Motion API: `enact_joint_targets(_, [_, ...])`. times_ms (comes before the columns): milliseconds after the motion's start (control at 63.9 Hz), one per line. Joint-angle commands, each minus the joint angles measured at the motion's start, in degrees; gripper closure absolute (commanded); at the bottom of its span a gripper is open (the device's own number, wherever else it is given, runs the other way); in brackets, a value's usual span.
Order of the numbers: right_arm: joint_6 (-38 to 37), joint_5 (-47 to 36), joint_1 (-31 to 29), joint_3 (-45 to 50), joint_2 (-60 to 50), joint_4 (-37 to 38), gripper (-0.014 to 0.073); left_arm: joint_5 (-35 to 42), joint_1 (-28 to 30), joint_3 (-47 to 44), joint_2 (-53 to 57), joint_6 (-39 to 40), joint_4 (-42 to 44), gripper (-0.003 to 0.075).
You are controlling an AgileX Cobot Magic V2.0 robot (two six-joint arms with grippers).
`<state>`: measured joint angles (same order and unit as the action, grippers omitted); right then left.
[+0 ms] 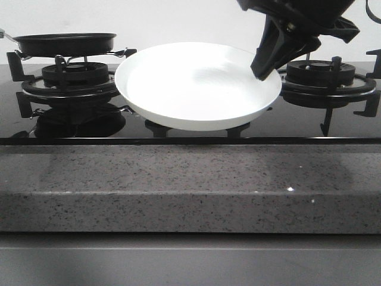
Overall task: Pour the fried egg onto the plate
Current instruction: 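Grasp the pale green pan handle with the left gripper and lift the pan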
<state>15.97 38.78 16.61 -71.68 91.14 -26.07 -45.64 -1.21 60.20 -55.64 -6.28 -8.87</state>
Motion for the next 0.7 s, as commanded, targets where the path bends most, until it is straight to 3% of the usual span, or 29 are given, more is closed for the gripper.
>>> enact_joint_targets(0, [0.6, -1.7, 0.0, -1.3, -2.0, -0.8, 0.0663, 0.7, 5.9, 5.3, -4.9, -3.1, -6.0, 0.0042])
enact_joint_targets(219, [0.6, -1.7, 0.0, -1.3, -2.0, -0.8, 0.0663, -3.2, 18.6, 11.1, -16.9, -18.3, -31.0, 0.0042])
enact_joint_targets(360, [0.6, -1.6, 0.0, -1.3, -2.0, -0.8, 0.0663, -5.6, 23.9, 13.8, -24.2, -23.8, -44.6, 0.0042])
enact_joint_targets(689, [0.6, -1.6, 0.0, -1.3, -2.0, -0.8, 0.0663, -7.2, 25.9, 17.9, -39.6, -28.8, -66.7, 0.0042])
